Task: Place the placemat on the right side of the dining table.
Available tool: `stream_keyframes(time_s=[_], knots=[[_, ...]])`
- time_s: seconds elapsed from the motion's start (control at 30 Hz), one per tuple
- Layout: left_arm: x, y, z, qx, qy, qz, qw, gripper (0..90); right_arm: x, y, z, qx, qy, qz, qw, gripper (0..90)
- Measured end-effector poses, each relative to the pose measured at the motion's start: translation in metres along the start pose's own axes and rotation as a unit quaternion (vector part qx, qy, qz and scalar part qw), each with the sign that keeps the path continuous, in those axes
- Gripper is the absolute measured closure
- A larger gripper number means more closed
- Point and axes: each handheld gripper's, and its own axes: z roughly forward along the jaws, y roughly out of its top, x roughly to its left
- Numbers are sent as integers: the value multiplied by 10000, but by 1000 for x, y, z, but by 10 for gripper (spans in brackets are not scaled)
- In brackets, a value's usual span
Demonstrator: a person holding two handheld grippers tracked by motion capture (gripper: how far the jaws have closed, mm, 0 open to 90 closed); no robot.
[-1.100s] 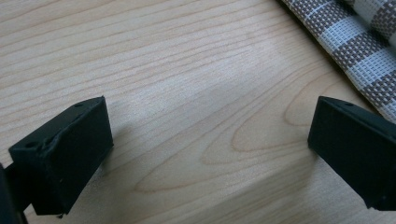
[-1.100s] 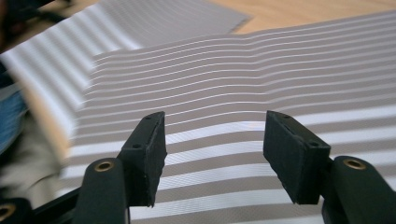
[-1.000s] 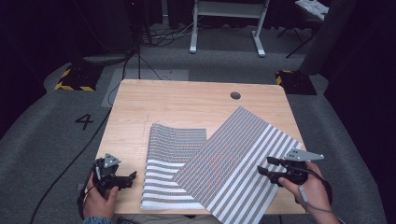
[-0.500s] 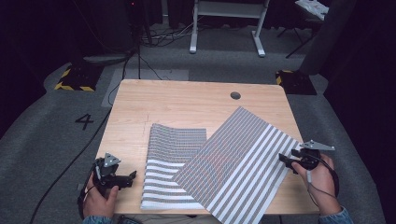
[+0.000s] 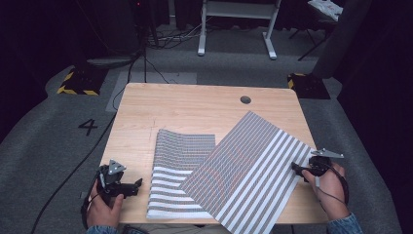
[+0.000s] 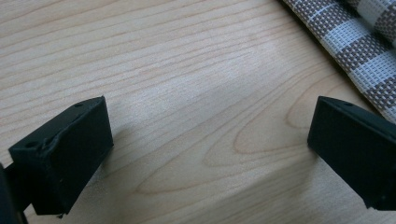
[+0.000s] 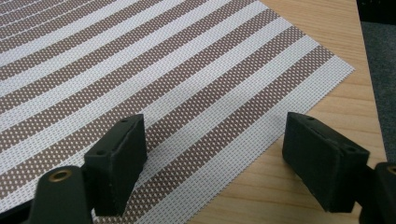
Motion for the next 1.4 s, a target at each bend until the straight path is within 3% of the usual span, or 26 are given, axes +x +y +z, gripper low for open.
stream_keyframes(time_s=[0.07,0.3,0.43,0.47,0.6,0.77,1.03,1.4], knots=[[0,0,0,0,0,-1,10000,2,0,0,0,-15,15,4,10000,234],[0,0,0,18,5,-8,10000,1,5,3,-1,11,194,-150,9997,420],[0,-1,0,-17,-4,-32,10000,1,11,7,-3,139,542,-360,9978,776],[0,-1,0,-17,-2,-37,10000,1,13,8,-4,150,653,-405,9969,828],[0,-1,0,-17,-6,-38,10000,1,18,11,-4,178,593,-660,9959,862],[0,-1,0,-10,6,-34,10000,1,16,20,-13,-249,591,-747,9951,874],[0,-1,0,-14,-7,-32,10000,1,14,58,-29,-818,444,-1023,9904,874],[0,-2,-1,-38,-4,-41,10000,2,-7,100,-9,-861,34,-1401,9864,870]])
